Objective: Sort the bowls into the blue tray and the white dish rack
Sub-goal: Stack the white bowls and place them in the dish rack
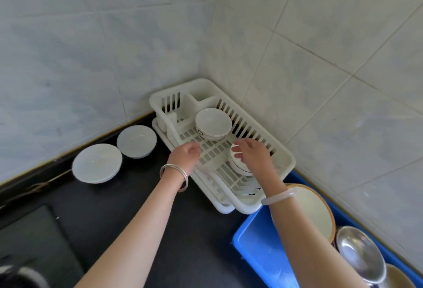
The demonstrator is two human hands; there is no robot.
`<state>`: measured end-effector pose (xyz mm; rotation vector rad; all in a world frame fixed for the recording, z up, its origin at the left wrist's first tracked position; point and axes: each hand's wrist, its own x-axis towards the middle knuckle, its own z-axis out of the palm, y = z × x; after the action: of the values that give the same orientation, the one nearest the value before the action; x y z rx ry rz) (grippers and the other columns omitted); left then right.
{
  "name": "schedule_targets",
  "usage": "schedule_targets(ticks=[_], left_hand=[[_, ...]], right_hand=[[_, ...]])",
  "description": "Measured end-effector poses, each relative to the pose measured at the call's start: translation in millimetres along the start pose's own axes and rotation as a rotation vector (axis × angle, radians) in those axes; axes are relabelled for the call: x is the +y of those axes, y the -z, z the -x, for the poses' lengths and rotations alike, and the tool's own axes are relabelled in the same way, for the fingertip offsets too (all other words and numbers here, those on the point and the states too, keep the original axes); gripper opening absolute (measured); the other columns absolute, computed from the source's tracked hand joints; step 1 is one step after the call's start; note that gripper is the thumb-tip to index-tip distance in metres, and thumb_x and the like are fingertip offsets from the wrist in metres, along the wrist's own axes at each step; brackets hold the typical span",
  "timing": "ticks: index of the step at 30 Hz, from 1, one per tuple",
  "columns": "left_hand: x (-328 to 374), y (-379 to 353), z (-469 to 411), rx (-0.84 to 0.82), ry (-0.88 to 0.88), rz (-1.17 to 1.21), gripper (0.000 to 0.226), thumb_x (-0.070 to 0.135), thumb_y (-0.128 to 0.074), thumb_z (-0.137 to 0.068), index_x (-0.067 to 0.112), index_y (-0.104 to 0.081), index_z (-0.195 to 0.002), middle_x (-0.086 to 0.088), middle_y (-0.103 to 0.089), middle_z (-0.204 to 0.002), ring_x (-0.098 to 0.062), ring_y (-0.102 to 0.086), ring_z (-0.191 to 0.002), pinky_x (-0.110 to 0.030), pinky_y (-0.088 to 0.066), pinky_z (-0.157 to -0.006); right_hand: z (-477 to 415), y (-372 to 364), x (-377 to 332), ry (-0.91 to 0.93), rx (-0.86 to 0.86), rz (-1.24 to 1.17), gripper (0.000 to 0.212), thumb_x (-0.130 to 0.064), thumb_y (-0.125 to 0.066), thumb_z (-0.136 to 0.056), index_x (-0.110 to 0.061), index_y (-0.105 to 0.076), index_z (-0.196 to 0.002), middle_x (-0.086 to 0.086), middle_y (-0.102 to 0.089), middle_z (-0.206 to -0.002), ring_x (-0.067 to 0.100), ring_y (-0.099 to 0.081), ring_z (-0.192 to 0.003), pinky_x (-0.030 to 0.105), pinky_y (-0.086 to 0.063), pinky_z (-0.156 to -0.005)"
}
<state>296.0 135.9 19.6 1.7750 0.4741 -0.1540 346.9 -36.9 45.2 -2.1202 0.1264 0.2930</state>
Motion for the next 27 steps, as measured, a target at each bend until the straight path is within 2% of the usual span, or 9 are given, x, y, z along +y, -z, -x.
schedule_targets(ticks=[4, 8, 10, 13, 15, 17, 21, 25, 27], left_hand=[[-32.1, 42.1, 27.9, 0.203, -0.026, -0.078, 0.033, 0.021, -0.049, -0.092, 0.020, -0.056, -0.124, 0.000, -0.059, -0.128, -0.015, -0.054, -0.117, -0.026, -0.040, -0.097], [-67.6, 79.8, 37.2, 0.419, 0.053, -0.139, 0.035, 0.019, -0.050, -0.092, 0.019, -0.054, -0.126, -0.002, -0.057, -0.132, -0.020, -0.054, -0.119, -0.031, -0.039, -0.100], [-85.7, 95.4, 37.9, 0.538, 0.093, -0.142, 0.038, 0.018, -0.051, -0.091, 0.017, -0.051, -0.129, -0.006, -0.053, -0.136, -0.026, -0.050, -0.124, -0.038, -0.037, -0.104], [-111.1, 117.3, 34.6, 0.684, 0.155, -0.148, 0.044, 0.014, -0.052, -0.090, 0.016, -0.045, -0.134, -0.008, -0.042, -0.144, -0.027, -0.039, -0.133, -0.039, -0.031, -0.109], [-125.4, 130.2, 29.9, 0.731, 0.195, -0.144, 0.048, 0.013, -0.053, -0.090, 0.016, -0.042, -0.136, -0.009, -0.039, -0.147, -0.027, -0.037, -0.134, -0.040, -0.031, -0.110], [-136.3, 140.4, 24.2, 0.753, 0.239, -0.089, 0.051, 0.012, -0.054, -0.089, 0.015, -0.040, -0.138, -0.011, -0.040, -0.145, -0.029, -0.040, -0.132, -0.043, -0.032, -0.109], [-150.7, 150.4, 12.6, 0.723, 0.295, 0.027, 0.056, 0.013, -0.055, -0.089, 0.019, -0.035, -0.141, -0.014, -0.049, -0.138, -0.034, -0.049, -0.123, -0.046, -0.038, -0.106], [-159.1, 154.8, 4.7, 0.741, 0.303, 0.190, 0.062, 0.010, -0.056, -0.087, 0.023, -0.031, -0.142, -0.009, -0.053, -0.136, -0.032, -0.048, -0.126, -0.046, -0.036, -0.107], [-162.9, 156.1, 1.7, 0.733, 0.296, 0.263, 0.060, 0.009, -0.055, -0.087, 0.024, -0.034, -0.141, -0.008, -0.053, -0.136, -0.031, -0.050, -0.124, -0.047, -0.039, -0.106]], right_hand=[[27.8, -58.6, -18.3, 0.097, -0.136, 0.006, 0.018, -0.027, -0.044, -0.097, -0.027, -0.061, -0.097, -0.013, -0.067, -0.083, 0.006, -0.065, -0.078, 0.025, -0.051, -0.074], [32.4, -119.3, -19.7, 0.035, -0.268, 0.028, 0.025, -0.028, -0.042, -0.097, -0.021, -0.063, -0.110, -0.012, -0.065, -0.084, 0.007, -0.063, -0.077, 0.020, -0.049, -0.071], [31.6, -145.3, -15.9, -0.020, -0.317, 0.067, 0.028, -0.030, -0.042, -0.097, -0.018, -0.061, -0.114, -0.005, -0.068, -0.091, 0.012, -0.063, -0.081, 0.024, -0.051, -0.074], [23.8, -178.3, -18.6, -0.032, -0.356, 0.180, 0.031, -0.033, -0.042, -0.097, -0.017, -0.058, -0.117, 0.005, -0.067, -0.108, 0.022, -0.064, -0.095, 0.037, -0.053, -0.089], [14.4, -196.2, -26.3, -0.017, -0.355, 0.236, 0.038, -0.035, -0.042, -0.097, -0.013, -0.056, -0.125, 0.008, -0.065, -0.114, 0.025, -0.063, -0.102, 0.042, -0.050, -0.094], [3.2, -211.4, -33.7, 0.031, -0.340, 0.324, 0.042, -0.036, -0.041, -0.098, -0.006, -0.056, -0.124, 0.013, -0.064, -0.115, 0.030, -0.060, -0.106, 0.040, -0.048, -0.095], [-14.9, -234.5, -39.7, 0.050, -0.282, 0.418, 0.043, -0.036, -0.042, -0.098, -0.001, -0.058, -0.116, 0.012, -0.063, -0.111, 0.032, -0.059, -0.105, 0.034, -0.043, -0.081], [-27.7, -250.2, -34.4, -0.087, -0.266, 0.234, 0.032, -0.027, -0.045, -0.096, 0.000, -0.057, -0.109, 0.020, -0.066, -0.107, 0.036, -0.064, -0.099, 0.045, -0.053, -0.088], [-28.8, -255.1, -32.2, -0.187, -0.256, 0.023, 0.024, -0.018, -0.044, -0.095, -0.002, -0.055, -0.110, 0.021, -0.066, -0.103, 0.037, -0.065, -0.098, 0.043, -0.057, -0.080]])
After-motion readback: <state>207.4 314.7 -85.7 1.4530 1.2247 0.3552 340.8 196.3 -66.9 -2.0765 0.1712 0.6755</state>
